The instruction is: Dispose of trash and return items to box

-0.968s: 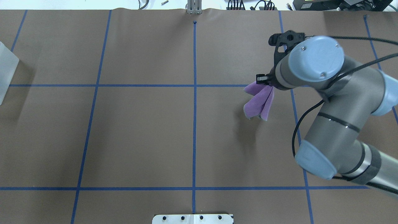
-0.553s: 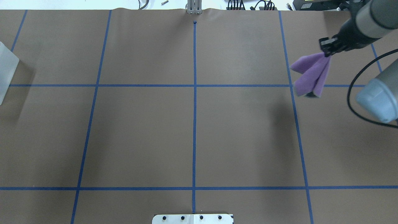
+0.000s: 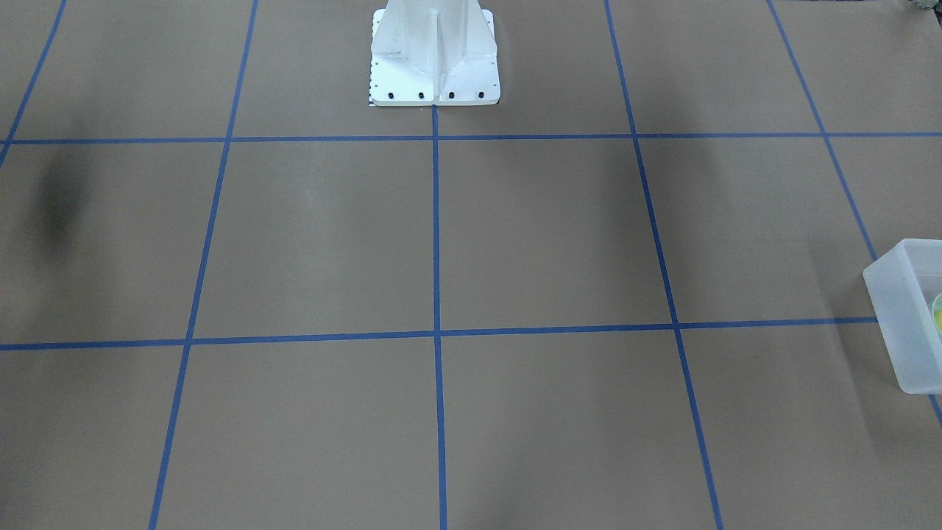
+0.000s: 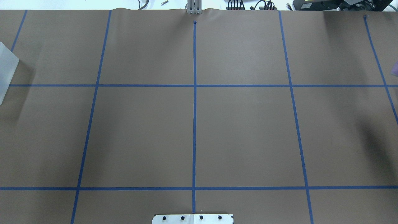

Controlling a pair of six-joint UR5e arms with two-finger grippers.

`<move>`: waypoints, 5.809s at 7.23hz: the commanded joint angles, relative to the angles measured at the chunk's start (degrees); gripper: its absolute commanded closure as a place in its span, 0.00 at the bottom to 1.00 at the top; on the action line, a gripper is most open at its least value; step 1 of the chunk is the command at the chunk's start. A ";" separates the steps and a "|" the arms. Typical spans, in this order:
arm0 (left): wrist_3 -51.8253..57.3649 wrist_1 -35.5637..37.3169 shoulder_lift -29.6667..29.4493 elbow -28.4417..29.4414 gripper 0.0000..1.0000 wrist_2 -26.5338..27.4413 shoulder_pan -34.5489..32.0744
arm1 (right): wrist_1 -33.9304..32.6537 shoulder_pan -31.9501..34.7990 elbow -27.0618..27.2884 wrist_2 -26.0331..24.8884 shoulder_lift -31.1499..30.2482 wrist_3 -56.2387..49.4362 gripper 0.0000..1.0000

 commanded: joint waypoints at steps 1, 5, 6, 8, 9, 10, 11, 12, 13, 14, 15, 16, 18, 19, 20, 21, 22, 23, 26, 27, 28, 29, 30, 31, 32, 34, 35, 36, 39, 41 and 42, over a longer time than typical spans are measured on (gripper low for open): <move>-0.09 -0.03 -0.02 -1.53 0.02 0.00 0.01 | 0.57 8.57 -10.37 0.71 -3.35 -19.61 1.00; -0.09 -1.88 -0.54 -1.62 0.02 0.00 0.19 | 11.51 9.30 -13.75 0.62 -16.08 -11.64 1.00; -0.09 -1.96 -0.54 -1.62 0.02 0.00 0.19 | 18.18 9.30 -18.28 0.70 -15.49 -9.60 1.00; -0.09 -2.23 -0.63 -1.62 0.02 0.00 0.28 | 23.86 9.21 -25.68 0.35 -9.90 -6.33 1.00; -0.09 -2.75 -0.55 -1.54 0.02 0.00 0.28 | 23.96 9.21 -28.41 0.35 -7.08 -6.41 1.00; -0.09 -2.76 -0.54 -1.54 0.02 0.00 0.28 | 23.96 9.21 -29.04 0.35 -6.35 -6.41 1.00; -0.09 -2.76 -0.54 -1.54 0.02 0.00 0.28 | 24.04 9.03 -29.40 0.44 -7.04 -6.32 1.00; -0.09 -2.76 -0.63 -1.54 0.02 0.00 0.28 | 24.04 8.86 -29.49 0.61 -7.66 -6.41 1.00; -0.09 -2.76 -0.63 -1.54 0.02 0.00 0.28 | 24.22 8.25 -29.66 0.70 -7.93 -6.50 0.69; -0.09 -2.76 -0.63 -1.36 0.02 0.09 0.28 | 26.13 7.81 -29.67 1.31 -8.10 -6.24 0.45; -0.09 -2.76 -0.63 -1.27 0.02 0.09 0.28 | 26.33 7.72 -29.32 5.76 -7.41 -5.28 0.11; -0.09 -2.76 -0.63 -1.36 0.02 0.09 0.28 | 25.98 7.54 -25.83 9.11 -7.14 -1.53 0.00; -0.09 -2.84 -0.20 -1.36 0.02 0.09 0.28 | 24.93 3.26 -18.36 7.31 -8.19 7.62 0.00; 0.00 -2.84 -0.11 -1.27 0.02 0.09 0.19 | 17.09 2.54 -12.24 6.77 -8.28 7.65 0.00; 0.00 -2.84 -0.02 -1.36 0.02 0.09 0.19 | 6.83 2.36 -3.30 4.59 -9.76 7.56 0.00; 0.00 -2.84 0.07 -1.27 0.02 0.09 0.19 | 4.30 2.27 -0.08 3.35 -11.77 7.22 0.00; 0.18 -2.84 0.07 -0.93 0.02 0.09 0.19 | 4.36 2.27 -0.13 3.34 -13.97 6.78 0.00; 0.26 -2.76 0.16 -0.75 0.02 0.26 0.19 | 4.27 2.18 -0.74 3.25 -15.99 6.77 0.00; 0.35 -2.76 0.33 -0.31 0.02 0.18 0.19 | 3.92 2.18 -1.01 -2.38 -17.24 6.07 0.00; 0.35 -2.76 0.25 -0.31 0.02 0.09 0.27 | 4.35 2.09 0.29 -2.11 -18.38 4.16 0.00; 0.35 -2.76 0.25 -0.31 0.02 0.09 0.28 | 4.44 2.00 0.13 -3.15 -18.30 -0.91 0.00; 0.44 -2.67 0.33 -0.39 0.02 0.09 0.28 | 4.53 2.00 0.56 -3.08 -18.13 -1.74 0.00; 0.44 -2.67 0.25 -0.39 0.02 0.09 0.28 | 4.53 2.09 0.74 -2.47 -18.12 -1.67 0.00; 0.35 -2.67 0.25 -0.39 0.02 0.09 0.28 | 4.45 2.09 0.83 -2.03 -18.04 -1.58 0.00; 0.35 -2.67 0.25 -0.31 0.02 0.09 0.28 | 4.36 2.00 0.92 -1.50 -18.04 -1.58 0.00; 0.44 -2.67 0.25 -0.13 0.02 0.09 0.28 | 4.36 2.00 1.01 0.26 -18.04 -1.58 0.00; 0.44 -2.67 0.25 0.22 0.02 0.09 0.28 | 4.36 2.00 1.01 2.00 -18.04 -1.58 0.00; 0.44 -2.67 0.25 0.31 0.02 0.09 0.28 | 4.36 2.00 1.01 2.20 -18.04 -1.58 0.00; 0.44 -2.67 0.25 0.31 0.02 0.18 0.28 | 4.36 2.00 1.10 2.29 -18.12 -1.58 0.00; 0.44 -2.67 0.25 0.31 0.02 0.18 0.28 | 4.36 2.00 1.27 2.46 -18.12 -1.58 0.00; 0.44 -2.67 0.25 0.31 0.02 0.18 0.28 | 4.36 2.00 1.27 2.55 -18.12 -1.58 0.00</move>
